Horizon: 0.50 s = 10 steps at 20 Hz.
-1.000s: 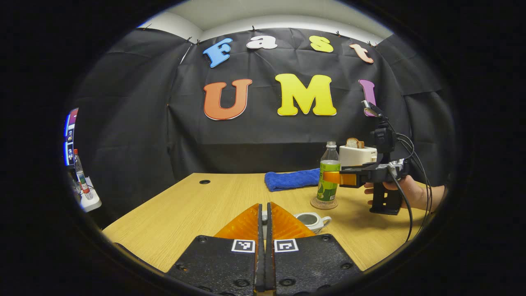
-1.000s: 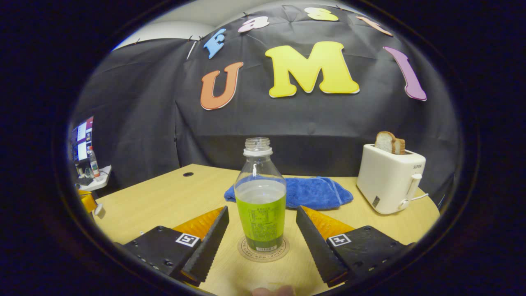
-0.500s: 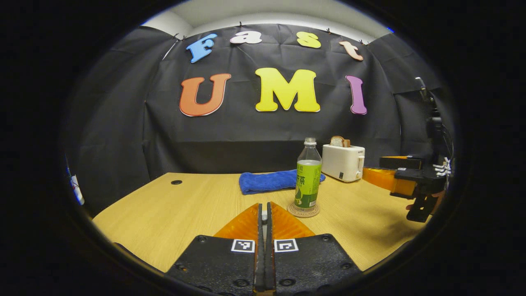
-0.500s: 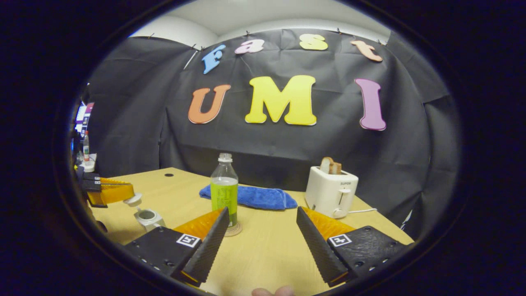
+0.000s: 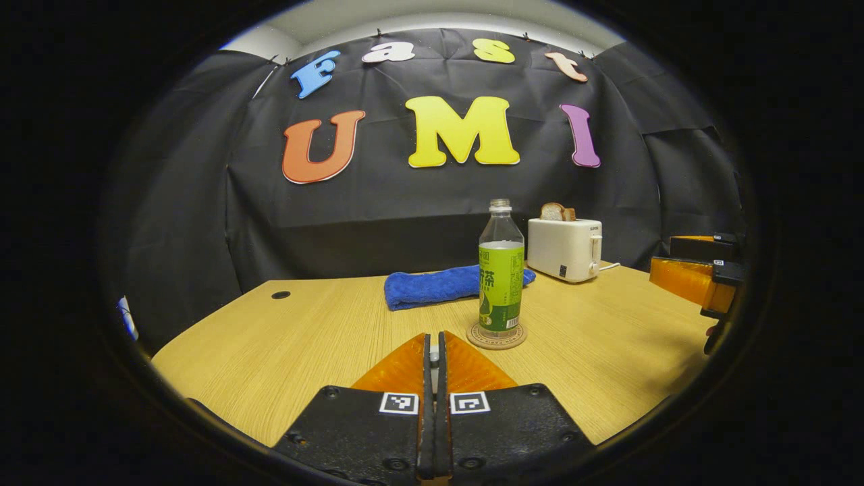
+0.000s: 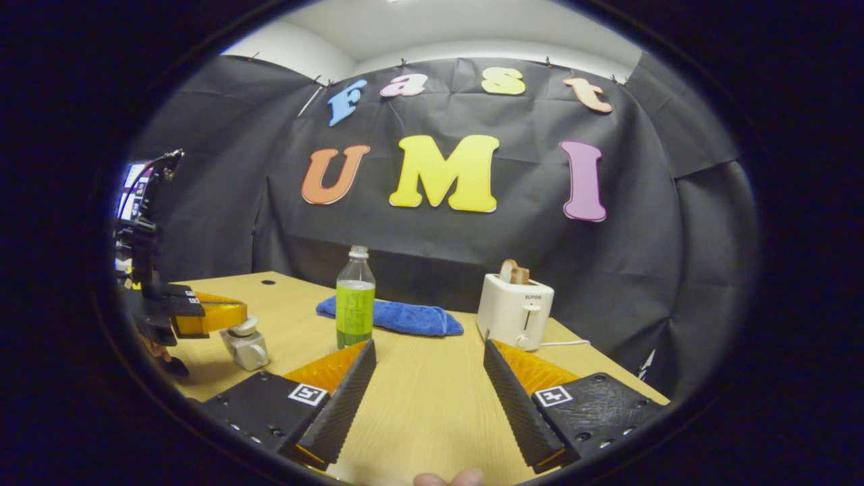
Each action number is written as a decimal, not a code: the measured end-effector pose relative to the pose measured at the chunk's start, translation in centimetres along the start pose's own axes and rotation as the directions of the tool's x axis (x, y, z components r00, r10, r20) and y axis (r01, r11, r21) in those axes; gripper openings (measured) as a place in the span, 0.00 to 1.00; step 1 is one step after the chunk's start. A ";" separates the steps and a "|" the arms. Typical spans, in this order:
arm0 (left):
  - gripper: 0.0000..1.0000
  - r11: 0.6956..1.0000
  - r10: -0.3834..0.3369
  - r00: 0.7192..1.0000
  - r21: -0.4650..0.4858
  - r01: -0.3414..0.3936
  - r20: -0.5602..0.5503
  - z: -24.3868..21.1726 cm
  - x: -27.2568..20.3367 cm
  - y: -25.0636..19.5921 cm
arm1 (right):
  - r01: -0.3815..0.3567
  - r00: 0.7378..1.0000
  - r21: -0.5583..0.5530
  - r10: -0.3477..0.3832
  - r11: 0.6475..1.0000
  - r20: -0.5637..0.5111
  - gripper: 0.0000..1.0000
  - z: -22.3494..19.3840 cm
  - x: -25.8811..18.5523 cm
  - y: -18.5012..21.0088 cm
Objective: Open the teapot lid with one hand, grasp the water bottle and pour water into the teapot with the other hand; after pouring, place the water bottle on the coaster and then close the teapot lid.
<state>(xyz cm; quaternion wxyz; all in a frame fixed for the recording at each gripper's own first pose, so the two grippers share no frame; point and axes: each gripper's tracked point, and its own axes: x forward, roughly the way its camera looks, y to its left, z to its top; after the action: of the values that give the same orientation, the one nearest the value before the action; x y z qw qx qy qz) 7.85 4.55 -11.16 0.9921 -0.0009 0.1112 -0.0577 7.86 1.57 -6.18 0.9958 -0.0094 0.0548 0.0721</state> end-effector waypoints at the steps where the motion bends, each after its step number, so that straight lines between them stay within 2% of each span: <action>1: 0.03 1.000 0.002 1.000 -0.004 -0.002 -0.006 -0.2 0.1 0.0 | 0.003 1.000 0.005 -0.003 1.000 -0.003 0.95 -0.2 0.0 -0.1; 10: 0.03 1.000 0.021 1.000 0.005 -0.021 -0.010 -0.5 -0.3 0.1 | 0.005 1.000 0.027 -0.005 1.000 -0.016 0.97 -0.8 -0.1 -0.2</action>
<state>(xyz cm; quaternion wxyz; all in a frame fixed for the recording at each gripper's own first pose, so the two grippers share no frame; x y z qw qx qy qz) 7.51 4.69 -11.56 0.9921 0.0028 0.1160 -0.0476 7.74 1.31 -7.00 0.9956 0.0035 0.0638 0.0689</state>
